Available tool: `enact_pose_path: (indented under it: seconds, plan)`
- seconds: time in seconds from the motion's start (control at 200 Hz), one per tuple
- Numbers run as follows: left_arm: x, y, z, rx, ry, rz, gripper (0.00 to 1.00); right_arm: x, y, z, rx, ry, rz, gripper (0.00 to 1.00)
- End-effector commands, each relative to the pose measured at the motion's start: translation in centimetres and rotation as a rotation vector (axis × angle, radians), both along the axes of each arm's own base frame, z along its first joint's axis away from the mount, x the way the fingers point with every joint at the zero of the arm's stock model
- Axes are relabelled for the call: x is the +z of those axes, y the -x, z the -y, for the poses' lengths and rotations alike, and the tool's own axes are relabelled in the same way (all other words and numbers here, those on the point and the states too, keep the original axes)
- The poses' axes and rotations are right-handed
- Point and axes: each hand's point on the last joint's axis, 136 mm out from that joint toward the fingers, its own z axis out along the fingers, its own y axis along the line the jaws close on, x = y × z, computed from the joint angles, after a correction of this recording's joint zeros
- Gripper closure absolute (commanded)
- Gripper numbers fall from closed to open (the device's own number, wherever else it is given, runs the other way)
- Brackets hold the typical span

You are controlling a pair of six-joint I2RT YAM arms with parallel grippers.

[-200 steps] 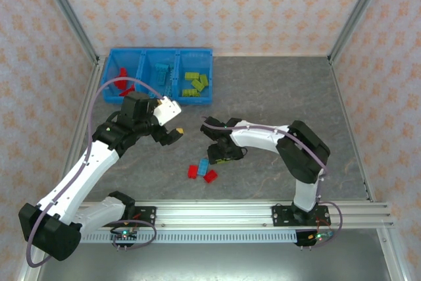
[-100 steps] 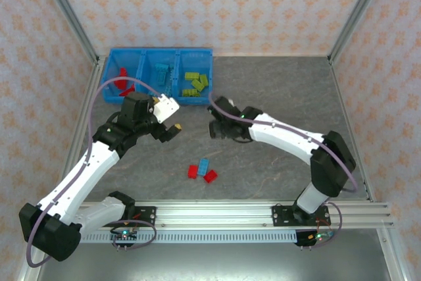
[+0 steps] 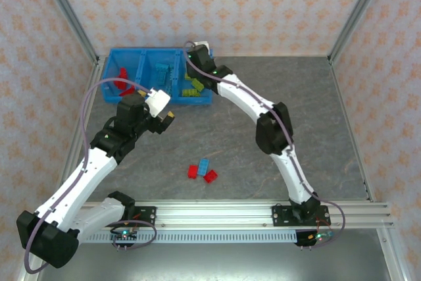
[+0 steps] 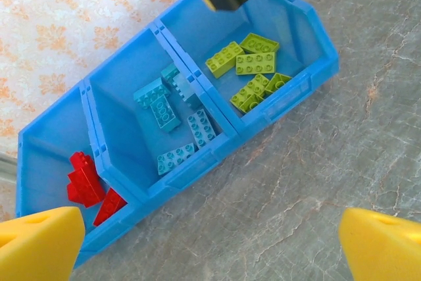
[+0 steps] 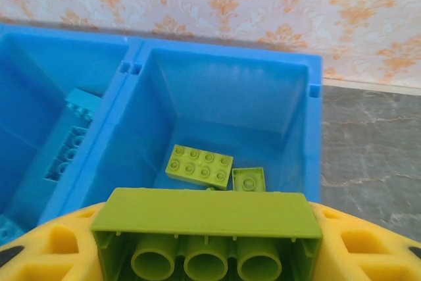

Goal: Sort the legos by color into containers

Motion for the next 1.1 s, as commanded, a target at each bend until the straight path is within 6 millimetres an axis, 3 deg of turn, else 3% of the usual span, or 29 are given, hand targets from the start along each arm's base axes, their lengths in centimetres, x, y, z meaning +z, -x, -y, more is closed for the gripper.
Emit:
enact_pose_path:
  seconds: [0.0, 0.095, 0.255, 0.37, 0.5, 0.576, 0.666, 0.806, 0.926, 1.091]
  plan:
    - [0.6, -0.5, -0.4, 0.038, 0.015, 0.035, 0.00, 0.7, -0.7, -0.5, 0.049, 0.031, -0.003, 0.44]
    - [0.4, -0.7, -0.2, 0.038, 0.022, 0.033, 0.00, 1.8, -0.6, -1.3, 0.094, 0.004, -0.012, 0.23]
    - [0.3, -1.1, 0.0, 0.046, 0.052, 0.033, 0.00, 7.1, 1.4, 0.1, 0.098, -0.016, 0.014, 0.20]
    - [0.1, -1.5, -0.1, 0.078, 0.078, 0.030, 0.00, 11.0, 4.4, 2.3, 0.098, -0.038, 0.016, 0.19]
    - [0.2, -2.4, -1.7, 0.223, 0.133, 0.016, 0.00, 13.0, 9.7, 6.1, 0.103, -0.047, -0.011, 0.17]
    - [0.2, -2.6, -2.6, 0.323, 0.169, -0.029, 0.00, 11.8, 13.2, 8.5, 0.110, -0.042, -0.034, 0.13]
    - [0.0, -1.8, -1.9, 0.393, 0.324, -0.141, 0.04, 11.7, 17.5, 12.0, 0.105, -0.057, -0.021, 0.06]
    - [-3.5, 1.6, 1.1, 0.450, 0.573, -0.388, 0.11, 9.7, 22.7, 16.2, 0.088, -0.069, -0.035, 0.01]
    - [-7.3, 5.2, 4.3, 0.438, 0.603, -0.566, 0.14, 7.0, 24.1, 18.2, 0.031, -0.060, -0.105, 0.01]
    - [-12.4, 9.4, 8.8, 0.392, 0.555, -0.767, 0.20, 5.5, 23.9, 17.3, 0.044, -0.064, -0.180, 0.01]
